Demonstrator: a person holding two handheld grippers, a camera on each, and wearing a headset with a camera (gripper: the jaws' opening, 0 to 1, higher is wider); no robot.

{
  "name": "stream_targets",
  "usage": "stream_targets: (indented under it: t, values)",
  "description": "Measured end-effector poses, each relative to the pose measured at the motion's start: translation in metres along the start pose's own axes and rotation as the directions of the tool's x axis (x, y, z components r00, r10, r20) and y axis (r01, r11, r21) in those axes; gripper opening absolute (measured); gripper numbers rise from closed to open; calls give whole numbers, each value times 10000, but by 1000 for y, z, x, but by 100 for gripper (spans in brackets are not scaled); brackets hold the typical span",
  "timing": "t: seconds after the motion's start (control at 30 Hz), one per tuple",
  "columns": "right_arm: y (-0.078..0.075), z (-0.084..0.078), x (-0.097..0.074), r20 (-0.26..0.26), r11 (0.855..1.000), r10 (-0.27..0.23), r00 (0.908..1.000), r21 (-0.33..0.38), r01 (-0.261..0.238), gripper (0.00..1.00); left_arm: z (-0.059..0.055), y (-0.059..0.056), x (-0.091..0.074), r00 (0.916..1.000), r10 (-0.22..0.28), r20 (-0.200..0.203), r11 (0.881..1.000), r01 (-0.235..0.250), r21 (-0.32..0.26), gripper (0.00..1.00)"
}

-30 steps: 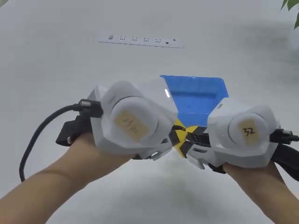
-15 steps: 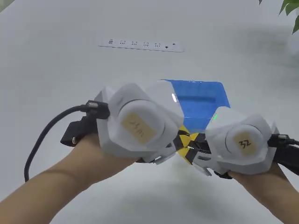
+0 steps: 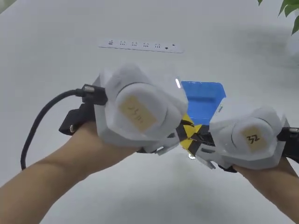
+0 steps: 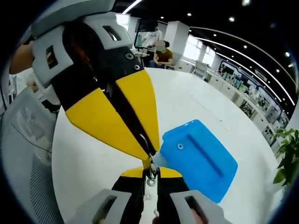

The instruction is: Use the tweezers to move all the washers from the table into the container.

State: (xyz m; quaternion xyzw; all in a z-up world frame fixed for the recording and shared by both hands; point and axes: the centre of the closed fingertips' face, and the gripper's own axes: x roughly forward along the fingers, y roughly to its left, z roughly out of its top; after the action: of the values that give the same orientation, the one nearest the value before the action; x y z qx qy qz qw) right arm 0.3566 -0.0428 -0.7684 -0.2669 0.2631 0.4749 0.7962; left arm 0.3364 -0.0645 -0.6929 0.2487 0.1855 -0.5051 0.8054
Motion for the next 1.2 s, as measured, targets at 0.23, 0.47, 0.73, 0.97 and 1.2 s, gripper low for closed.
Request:
stream_targets:
  t: [0.23, 0.47, 0.73, 0.97, 1.2]
  values:
    - [-22, 21, -2, 637, 9964, -513, 9967, 711, 467, 5, 17, 24, -3, 9957, 793, 479, 9968, -793, -28, 0]
    - [-39, 31, 4, 880, 9930, -925, 9918, 819, 853, 4, 22, 44, 3, 9869, 1482, 635, 9887, -1462, -337, 0]
    - [-53, 40, 21, 1231, 9858, -1007, 9873, 1462, 824, 3, 16, 66, 11, 9710, 2300, 648, 9712, -2247, -799, 0]
    - [-61, 29, 41, 894, 9854, -906, 9919, 1519, 764, 3, 1, 79, 27, 9667, 2534, 360, 9613, -2475, -1207, 0]
    - [-62, 19, 54, 529, 9846, -769, 9956, 1615, 674, 3, -15, 83, 39, 9684, 2492, 100, 9604, -2458, -1310, 0]
